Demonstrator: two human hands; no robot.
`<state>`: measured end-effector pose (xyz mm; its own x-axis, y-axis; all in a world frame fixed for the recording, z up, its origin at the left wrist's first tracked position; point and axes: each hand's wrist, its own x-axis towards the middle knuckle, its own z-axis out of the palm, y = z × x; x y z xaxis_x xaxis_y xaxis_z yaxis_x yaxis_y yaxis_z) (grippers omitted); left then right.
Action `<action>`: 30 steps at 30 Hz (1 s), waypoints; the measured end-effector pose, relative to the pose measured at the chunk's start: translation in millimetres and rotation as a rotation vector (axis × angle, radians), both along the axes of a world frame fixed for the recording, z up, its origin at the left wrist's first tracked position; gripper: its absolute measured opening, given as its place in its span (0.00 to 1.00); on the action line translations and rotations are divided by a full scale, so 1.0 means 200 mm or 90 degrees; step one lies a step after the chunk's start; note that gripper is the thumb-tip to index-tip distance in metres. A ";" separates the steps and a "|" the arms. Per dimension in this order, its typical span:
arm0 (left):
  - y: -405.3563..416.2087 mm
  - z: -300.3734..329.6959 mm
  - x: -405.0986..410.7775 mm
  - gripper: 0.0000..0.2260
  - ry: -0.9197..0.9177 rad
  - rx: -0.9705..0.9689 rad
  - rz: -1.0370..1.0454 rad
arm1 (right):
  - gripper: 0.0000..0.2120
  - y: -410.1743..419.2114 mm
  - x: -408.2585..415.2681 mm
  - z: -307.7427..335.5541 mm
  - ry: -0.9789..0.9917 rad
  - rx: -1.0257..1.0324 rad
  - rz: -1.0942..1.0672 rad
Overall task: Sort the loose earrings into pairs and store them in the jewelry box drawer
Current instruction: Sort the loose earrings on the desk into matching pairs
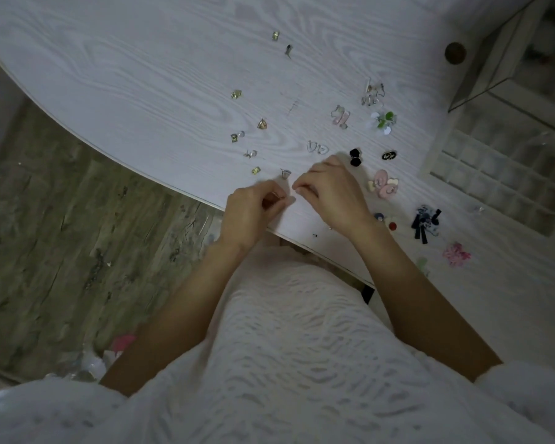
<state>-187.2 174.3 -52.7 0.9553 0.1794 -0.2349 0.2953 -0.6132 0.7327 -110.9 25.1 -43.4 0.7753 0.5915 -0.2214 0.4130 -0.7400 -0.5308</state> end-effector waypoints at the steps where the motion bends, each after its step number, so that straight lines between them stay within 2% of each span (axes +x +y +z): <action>1: -0.01 -0.01 0.00 0.09 -0.008 0.003 -0.006 | 0.06 0.00 0.01 0.00 -0.004 -0.003 -0.005; 6: -0.06 -0.03 0.02 0.08 -0.046 0.025 -0.010 | 0.07 0.00 0.04 0.00 -0.002 -0.013 -0.045; 13: -0.05 -0.04 -0.05 0.10 -0.092 0.032 0.024 | 0.06 -0.01 0.03 0.03 -0.041 -0.033 -0.020; 17: -0.02 -0.04 -0.10 0.10 -0.080 0.081 0.018 | 0.09 -0.07 0.01 0.05 -0.080 -0.038 -0.057; 21: -0.04 -0.04 -0.09 0.13 -0.054 0.104 -0.010 | 0.12 -0.05 -0.04 0.04 -0.114 -0.068 -0.001; 26: -0.08 -0.03 -0.06 0.09 -0.049 0.112 -0.002 | 0.07 -0.01 -0.11 0.00 -0.151 -0.085 0.004; 30: -0.11 -0.03 -0.05 0.07 -0.065 0.098 0.015 | 0.06 -0.01 -0.15 -0.01 -0.134 -0.070 0.002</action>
<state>-197.5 153.1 -58.4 0.9680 0.2278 -0.1053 0.2396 -0.7142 0.6576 -141.2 23.4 -45.9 0.8097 0.5748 -0.1183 0.5082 -0.7876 -0.3484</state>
